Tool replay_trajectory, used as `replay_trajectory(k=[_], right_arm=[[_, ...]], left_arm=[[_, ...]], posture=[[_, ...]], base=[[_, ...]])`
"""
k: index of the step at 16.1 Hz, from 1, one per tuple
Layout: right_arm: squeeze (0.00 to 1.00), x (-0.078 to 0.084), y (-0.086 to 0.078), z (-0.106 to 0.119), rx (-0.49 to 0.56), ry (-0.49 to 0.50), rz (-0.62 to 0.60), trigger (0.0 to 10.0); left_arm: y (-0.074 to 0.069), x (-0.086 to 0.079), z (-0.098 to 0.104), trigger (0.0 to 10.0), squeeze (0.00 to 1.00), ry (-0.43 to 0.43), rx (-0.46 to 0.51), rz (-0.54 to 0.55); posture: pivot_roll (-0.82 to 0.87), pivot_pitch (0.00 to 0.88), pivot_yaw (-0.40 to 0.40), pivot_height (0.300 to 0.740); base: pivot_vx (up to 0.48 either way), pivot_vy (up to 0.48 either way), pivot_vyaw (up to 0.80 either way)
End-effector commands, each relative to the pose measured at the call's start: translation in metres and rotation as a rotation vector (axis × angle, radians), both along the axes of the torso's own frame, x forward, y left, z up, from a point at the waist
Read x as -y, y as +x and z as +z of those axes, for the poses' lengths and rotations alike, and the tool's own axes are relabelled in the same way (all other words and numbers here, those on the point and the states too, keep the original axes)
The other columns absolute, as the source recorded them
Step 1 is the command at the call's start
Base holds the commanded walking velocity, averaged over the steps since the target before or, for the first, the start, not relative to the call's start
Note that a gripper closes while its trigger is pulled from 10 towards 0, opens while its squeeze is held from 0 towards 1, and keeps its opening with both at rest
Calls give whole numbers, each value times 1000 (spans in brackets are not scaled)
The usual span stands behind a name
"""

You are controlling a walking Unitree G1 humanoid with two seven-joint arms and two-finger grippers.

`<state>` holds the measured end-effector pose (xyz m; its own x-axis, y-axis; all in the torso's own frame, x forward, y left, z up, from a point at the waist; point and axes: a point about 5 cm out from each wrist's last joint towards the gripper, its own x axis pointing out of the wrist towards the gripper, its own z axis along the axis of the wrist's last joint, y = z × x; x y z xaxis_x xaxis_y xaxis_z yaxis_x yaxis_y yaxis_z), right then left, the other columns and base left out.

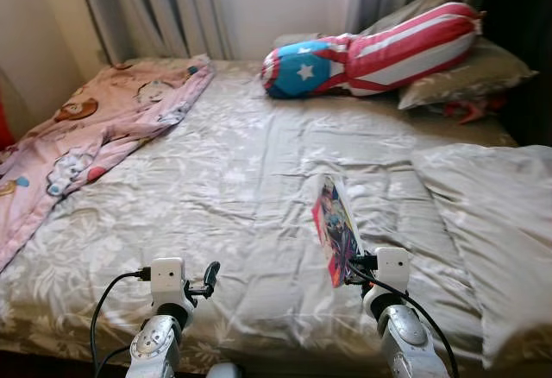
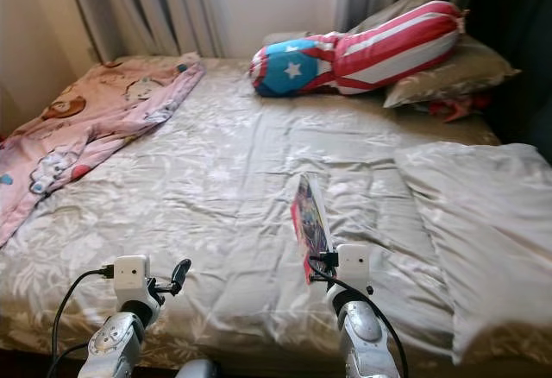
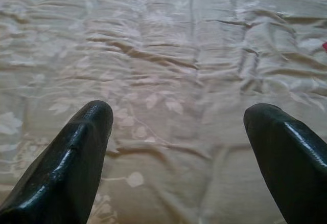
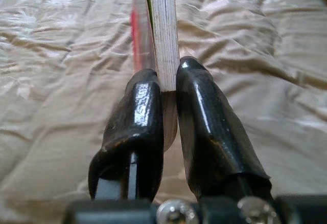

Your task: Clean up the room

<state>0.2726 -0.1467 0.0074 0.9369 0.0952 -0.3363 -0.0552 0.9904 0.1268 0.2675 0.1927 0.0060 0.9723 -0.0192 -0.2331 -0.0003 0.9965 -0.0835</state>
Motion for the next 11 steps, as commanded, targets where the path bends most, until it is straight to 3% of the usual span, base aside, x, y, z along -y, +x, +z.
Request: replay_trajectory(k=[1, 11], right_arm=[[0, -1, 6, 5, 20, -3, 6, 10000], [0, -3, 7, 6, 26, -2, 15, 10000]], left_arm=[[-1, -2, -1, 10000, 0, 1, -14, 3], [-1, -2, -1, 10000, 0, 4, -14, 0]], posture=[[-45, 0, 38, 643], [-44, 0, 39, 643]], base=[[255, 0, 0], [305, 0, 0]])
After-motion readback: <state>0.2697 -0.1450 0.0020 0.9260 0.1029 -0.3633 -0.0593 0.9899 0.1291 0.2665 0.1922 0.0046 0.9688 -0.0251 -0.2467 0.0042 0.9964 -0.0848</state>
